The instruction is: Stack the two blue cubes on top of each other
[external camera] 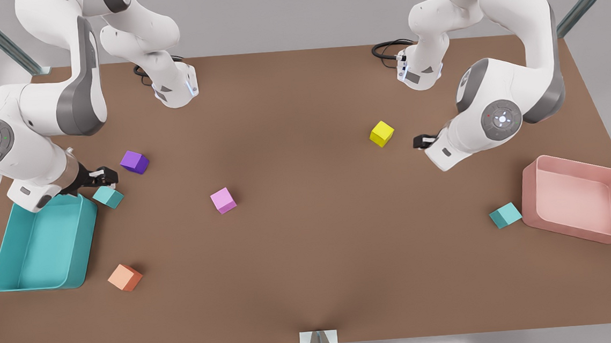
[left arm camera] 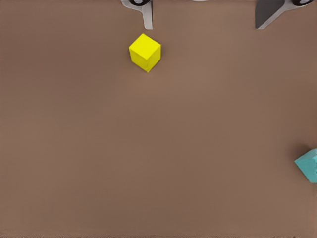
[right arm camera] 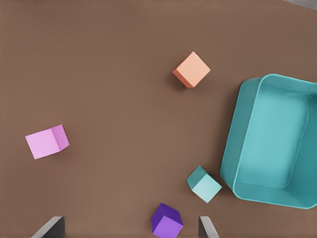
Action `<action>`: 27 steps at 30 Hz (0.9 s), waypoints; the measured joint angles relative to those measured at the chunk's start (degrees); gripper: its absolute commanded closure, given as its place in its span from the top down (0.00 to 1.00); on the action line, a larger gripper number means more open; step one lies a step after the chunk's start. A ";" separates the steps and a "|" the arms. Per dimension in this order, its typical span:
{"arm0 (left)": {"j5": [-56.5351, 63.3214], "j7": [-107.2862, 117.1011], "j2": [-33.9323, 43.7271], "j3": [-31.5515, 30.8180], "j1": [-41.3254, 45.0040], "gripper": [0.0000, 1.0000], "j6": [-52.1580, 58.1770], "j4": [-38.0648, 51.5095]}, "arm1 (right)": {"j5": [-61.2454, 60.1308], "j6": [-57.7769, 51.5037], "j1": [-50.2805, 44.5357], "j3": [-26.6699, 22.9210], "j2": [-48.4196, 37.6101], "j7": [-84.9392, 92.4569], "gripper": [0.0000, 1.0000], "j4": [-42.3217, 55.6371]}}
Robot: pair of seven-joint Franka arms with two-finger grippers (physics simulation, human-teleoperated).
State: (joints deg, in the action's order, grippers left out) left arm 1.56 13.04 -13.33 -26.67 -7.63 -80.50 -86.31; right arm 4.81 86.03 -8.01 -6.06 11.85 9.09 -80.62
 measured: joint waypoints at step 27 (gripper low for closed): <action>0.03 1.30 0.00 -0.22 -0.05 1.00 -0.82 0.77 | -6.11 37.15 12.53 -9.64 -3.41 -19.29 1.00 -42.88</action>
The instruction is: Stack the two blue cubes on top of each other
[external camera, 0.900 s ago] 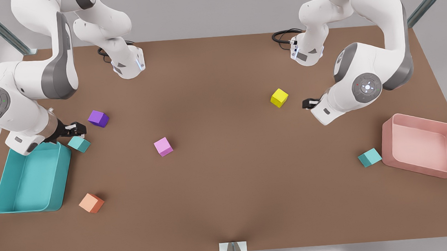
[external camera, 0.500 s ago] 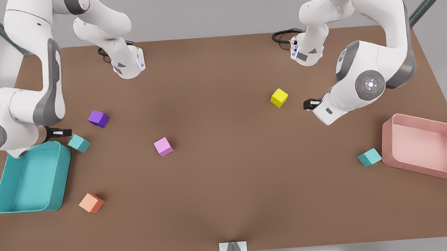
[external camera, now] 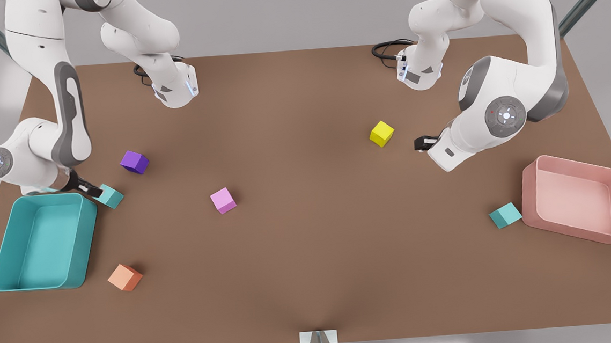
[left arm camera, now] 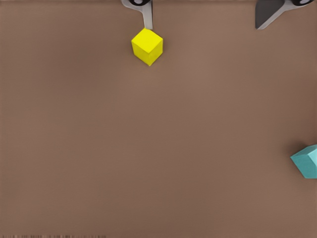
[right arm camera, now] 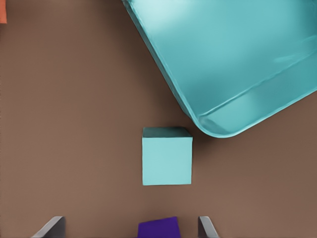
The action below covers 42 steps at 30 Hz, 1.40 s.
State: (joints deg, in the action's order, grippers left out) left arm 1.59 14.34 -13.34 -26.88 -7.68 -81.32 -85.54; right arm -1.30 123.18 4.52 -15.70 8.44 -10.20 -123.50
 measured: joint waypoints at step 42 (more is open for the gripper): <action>0.46 0.12 -0.84 0.22 -2.73 1.00 -2.37 -0.25 | -1.98 9.60 2.51 -0.02 8.79 6.18 1.00 -4.66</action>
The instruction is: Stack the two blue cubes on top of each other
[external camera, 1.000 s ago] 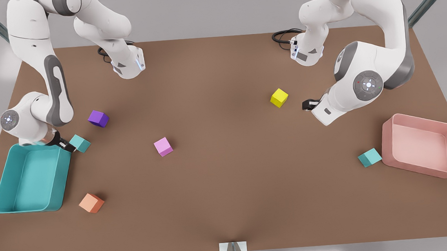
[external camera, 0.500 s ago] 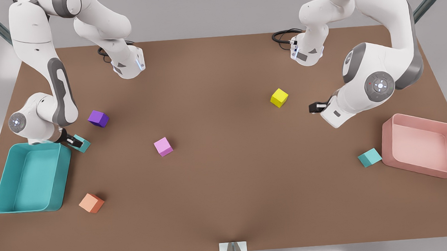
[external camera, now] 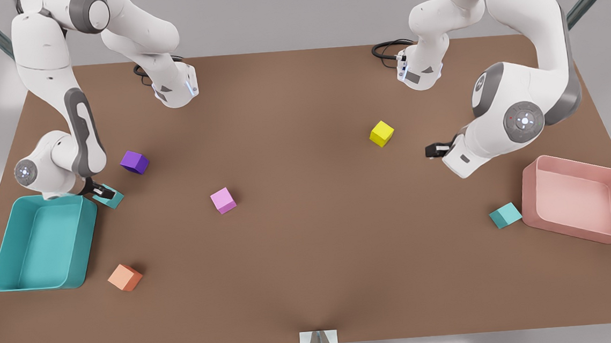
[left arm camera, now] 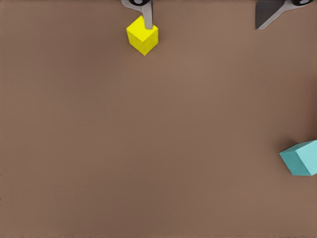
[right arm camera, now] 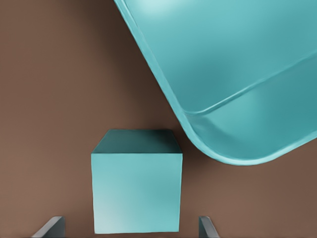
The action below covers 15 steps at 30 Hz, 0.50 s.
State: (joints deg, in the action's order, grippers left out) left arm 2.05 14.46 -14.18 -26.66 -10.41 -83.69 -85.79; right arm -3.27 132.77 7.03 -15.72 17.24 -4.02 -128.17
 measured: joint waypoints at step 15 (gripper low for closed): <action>-0.23 0.01 -0.72 -0.09 0.04 1.00 -0.20 -0.71 | -0.48 1.69 1.39 0.00 2.43 2.25 1.00 0.31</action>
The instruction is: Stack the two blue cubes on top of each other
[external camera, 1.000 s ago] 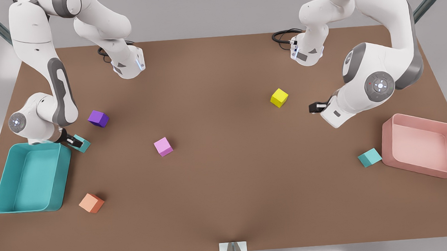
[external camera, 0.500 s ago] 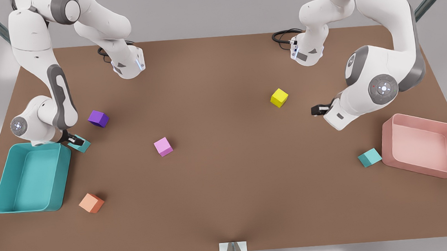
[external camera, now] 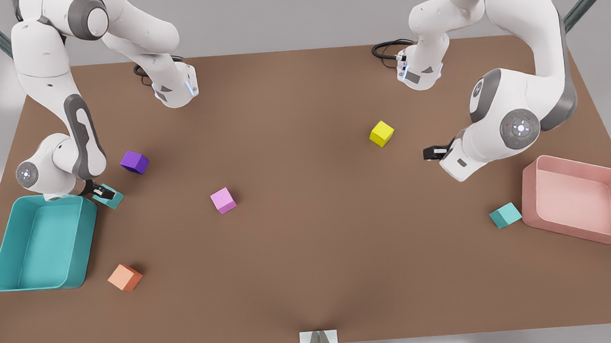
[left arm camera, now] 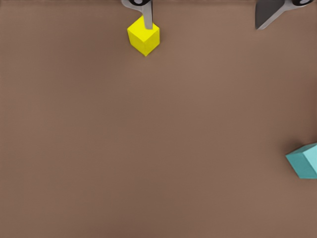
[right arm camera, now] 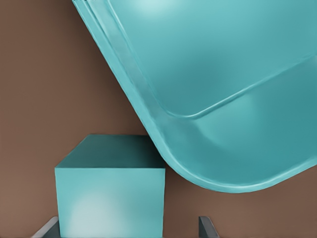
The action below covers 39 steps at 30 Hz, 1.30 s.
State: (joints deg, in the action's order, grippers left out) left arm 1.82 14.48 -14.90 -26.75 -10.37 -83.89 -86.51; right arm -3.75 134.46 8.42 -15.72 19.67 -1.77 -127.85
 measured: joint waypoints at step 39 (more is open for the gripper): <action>0.08 -0.04 -1.07 0.07 -0.33 1.00 -0.07 0.05 | -1.57 5.41 -0.09 0.27 5.23 1.89 0.70 -0.04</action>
State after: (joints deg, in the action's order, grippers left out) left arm 1.90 14.44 -15.97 -26.68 -10.70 -83.97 -86.46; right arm -5.32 139.87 8.33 -15.46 24.90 0.12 -127.90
